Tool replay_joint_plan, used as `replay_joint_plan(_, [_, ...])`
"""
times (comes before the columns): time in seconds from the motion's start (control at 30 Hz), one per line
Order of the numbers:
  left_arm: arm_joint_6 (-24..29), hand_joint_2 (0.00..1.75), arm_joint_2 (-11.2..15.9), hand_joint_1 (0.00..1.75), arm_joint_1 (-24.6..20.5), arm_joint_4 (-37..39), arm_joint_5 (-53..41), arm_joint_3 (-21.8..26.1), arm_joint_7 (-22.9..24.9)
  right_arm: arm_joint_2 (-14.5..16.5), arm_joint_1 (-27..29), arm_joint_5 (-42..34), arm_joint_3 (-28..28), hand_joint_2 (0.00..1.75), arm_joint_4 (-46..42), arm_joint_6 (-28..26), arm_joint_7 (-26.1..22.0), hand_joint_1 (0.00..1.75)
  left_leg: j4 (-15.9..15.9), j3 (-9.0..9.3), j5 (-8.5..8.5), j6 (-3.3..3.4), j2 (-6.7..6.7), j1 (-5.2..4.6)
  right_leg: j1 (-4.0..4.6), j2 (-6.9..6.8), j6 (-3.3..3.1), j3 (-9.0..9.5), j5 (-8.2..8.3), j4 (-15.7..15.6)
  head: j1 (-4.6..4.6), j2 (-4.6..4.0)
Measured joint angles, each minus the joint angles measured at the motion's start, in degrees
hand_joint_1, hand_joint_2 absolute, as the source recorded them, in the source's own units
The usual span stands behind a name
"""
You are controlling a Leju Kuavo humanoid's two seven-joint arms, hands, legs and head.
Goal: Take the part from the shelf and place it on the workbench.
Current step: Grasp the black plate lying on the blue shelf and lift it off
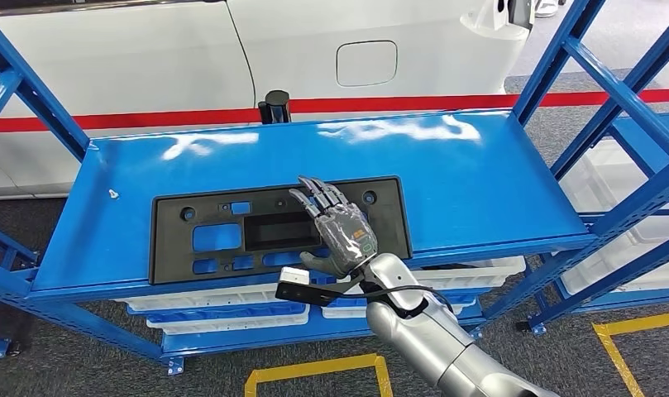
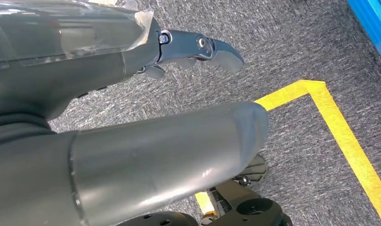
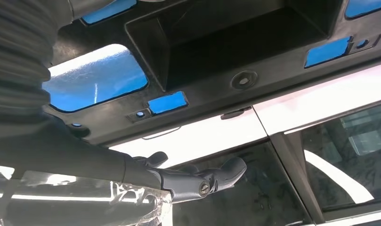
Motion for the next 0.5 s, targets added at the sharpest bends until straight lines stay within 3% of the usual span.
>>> replay_joint_plan(0.33, [0.3,0.0,0.13,0.0,0.02,0.0,0.06,0.0,-0.08,0.55,0.0,-0.86,-0.27,1.75,0.63,-1.21,0.02,0.0,0.0,0.01,0.0,0.0,-0.01,0.0,0.0,0.0,0.0,0.01,0.0,0.0,0.01,-0.01])
replay_joint_plan(0.5, [1.15,0.0,-0.19,0.0,0.07,-0.01,-0.03,0.0,-0.14,-0.26,0.33,-1.87,-2.54,1.75,-4.09,-3.69,-0.38,0.0,0.0,0.0,0.0,0.0,0.0,-0.01,0.0,0.0,0.0,0.0,0.0,0.0,0.01,-0.01])
